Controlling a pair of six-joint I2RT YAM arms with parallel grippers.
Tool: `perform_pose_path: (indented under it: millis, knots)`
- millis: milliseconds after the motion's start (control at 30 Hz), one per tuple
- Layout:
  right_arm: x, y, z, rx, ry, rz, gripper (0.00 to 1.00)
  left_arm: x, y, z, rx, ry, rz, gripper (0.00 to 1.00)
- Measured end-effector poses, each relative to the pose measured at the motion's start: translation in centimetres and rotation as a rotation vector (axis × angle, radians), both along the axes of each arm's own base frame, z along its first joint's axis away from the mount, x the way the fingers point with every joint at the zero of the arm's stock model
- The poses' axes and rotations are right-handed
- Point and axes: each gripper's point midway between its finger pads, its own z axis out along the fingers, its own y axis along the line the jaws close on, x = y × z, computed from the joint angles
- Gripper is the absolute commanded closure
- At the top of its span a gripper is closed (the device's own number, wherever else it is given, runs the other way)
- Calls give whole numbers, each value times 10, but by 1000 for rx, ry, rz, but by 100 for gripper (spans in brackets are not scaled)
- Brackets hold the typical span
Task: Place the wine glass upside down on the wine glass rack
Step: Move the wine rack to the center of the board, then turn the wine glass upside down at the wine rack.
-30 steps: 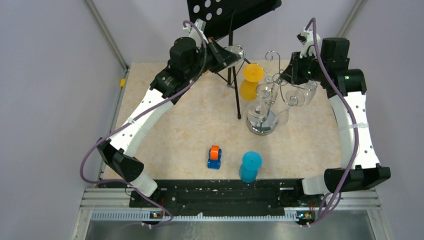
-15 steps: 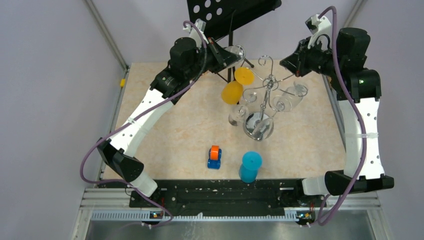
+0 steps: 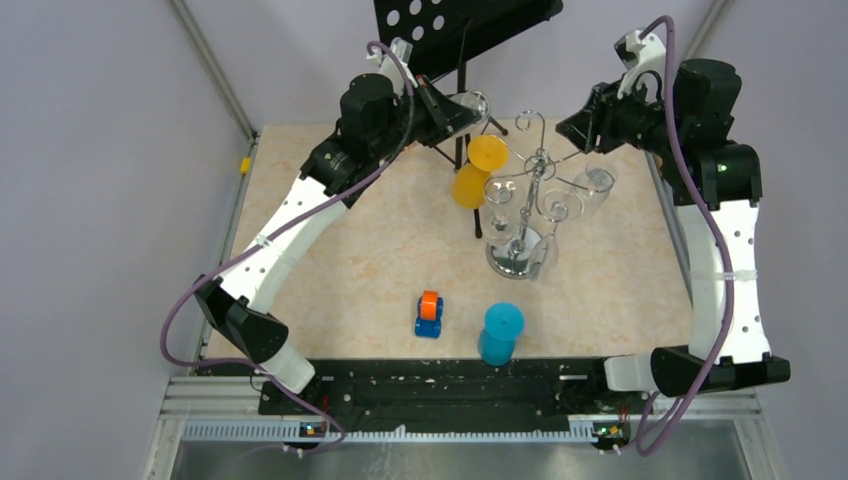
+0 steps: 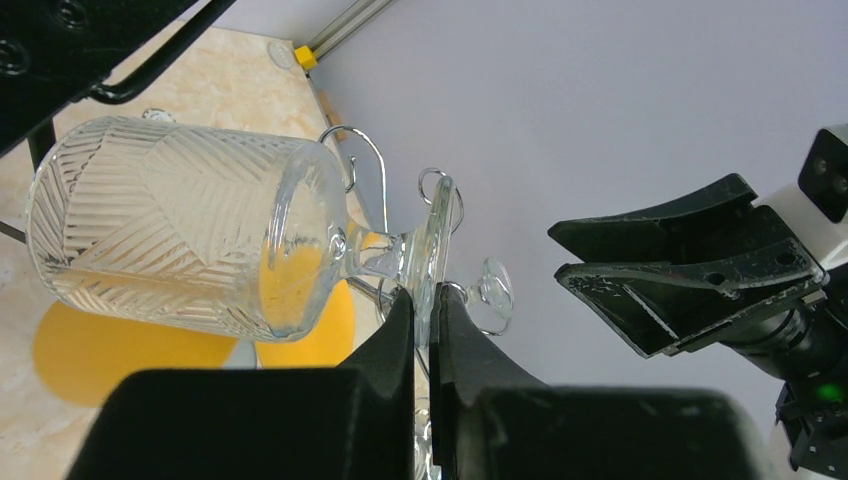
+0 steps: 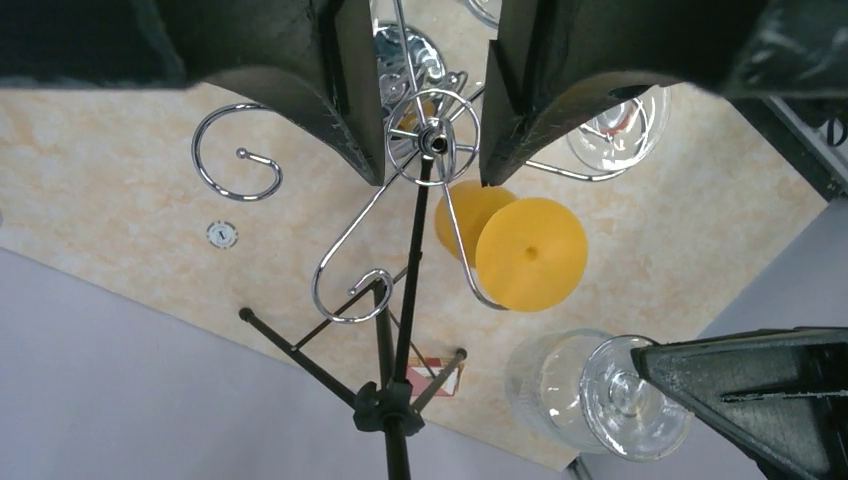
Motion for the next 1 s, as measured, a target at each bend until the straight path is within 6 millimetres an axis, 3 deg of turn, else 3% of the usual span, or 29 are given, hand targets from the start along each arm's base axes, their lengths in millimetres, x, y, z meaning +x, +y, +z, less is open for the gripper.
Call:
perform_pose_path:
  millis: [200,400,667,1000]
  knots:
    - [0,-2,2,32,-3,-36,39,11,-7,4,21,-12,-1,100]
    - [0,0,7,98,16,-57,31,25,-17,1,42,-23,-5,100]
    - [-1,7,3,210,83,-69,28,40,-30,-23,53,36,-10,100]
    - [1,13,0,309,143,-61,27,51,-40,-11,-31,32,-8,100]
